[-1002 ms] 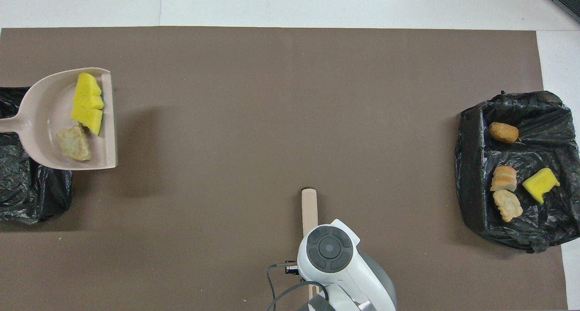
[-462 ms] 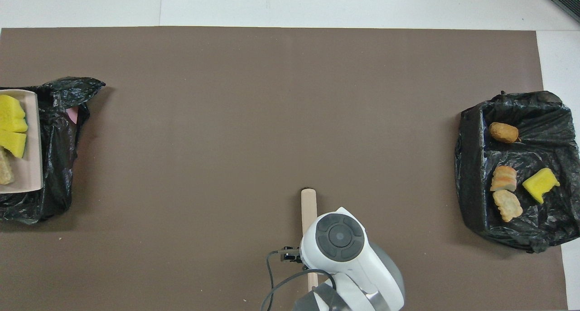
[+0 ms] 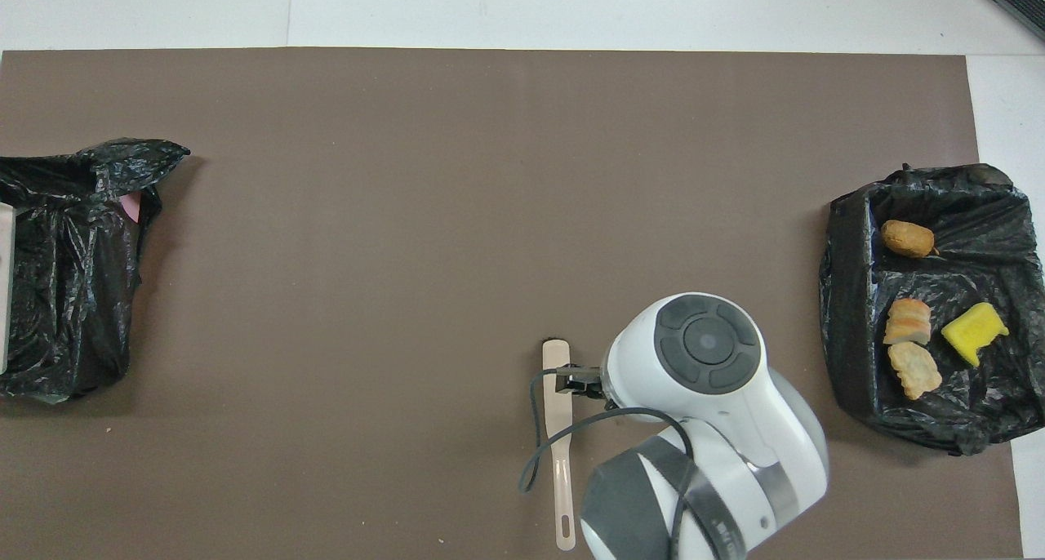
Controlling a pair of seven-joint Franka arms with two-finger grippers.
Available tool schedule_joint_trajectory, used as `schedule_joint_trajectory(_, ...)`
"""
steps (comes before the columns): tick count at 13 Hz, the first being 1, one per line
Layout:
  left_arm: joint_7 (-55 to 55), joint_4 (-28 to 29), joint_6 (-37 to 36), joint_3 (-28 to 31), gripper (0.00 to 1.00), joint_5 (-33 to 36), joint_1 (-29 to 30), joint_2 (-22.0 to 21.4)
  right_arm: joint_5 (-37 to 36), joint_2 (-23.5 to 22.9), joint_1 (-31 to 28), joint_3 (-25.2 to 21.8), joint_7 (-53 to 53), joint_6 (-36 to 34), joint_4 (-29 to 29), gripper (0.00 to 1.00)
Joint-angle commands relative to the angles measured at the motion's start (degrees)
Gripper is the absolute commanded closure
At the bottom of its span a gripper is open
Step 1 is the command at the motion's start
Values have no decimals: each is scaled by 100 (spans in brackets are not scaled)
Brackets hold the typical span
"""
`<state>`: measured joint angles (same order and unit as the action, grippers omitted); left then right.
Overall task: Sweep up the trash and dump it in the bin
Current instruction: 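Drop the brush on the table and withdraw the right gripper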
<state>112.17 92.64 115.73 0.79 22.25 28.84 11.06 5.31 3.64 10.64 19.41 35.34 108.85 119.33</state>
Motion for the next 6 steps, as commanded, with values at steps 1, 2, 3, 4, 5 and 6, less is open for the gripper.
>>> schedule_joint_trajectory(1, -878, 324, 108, 35, 100, 743, -352, -226, -189, 276, -455, 28, -473, -452, -375, 0)
schedule_joint_trajectory(2, -1342, 499, 99, 35, 100, 1076, -484, -322, -189, 391, -701, 28, -798, -540, -445, 0)
schedule_joint_trajectory(3, -1686, 744, 99, 35, 100, 1375, -624, -463, -189, 496, -808, -16, -1097, -619, -455, 0)
schedule_joint_trajectory(4, -1994, 912, 90, 35, 100, 1709, -756, -568, -232, 619, -783, -312, -1343, -620, -472, 0)
schedule_joint_trajectory(5, -2232, 940, 38, 35, 100, 2060, -888, -596, -276, 655, -739, -698, -1616, -637, -664, 0)
schedule_joint_trajectory(6, -2313, 949, -6, 35, 100, 2281, -968, -622, -363, 638, -739, -997, -1984, -681, -857, 0)
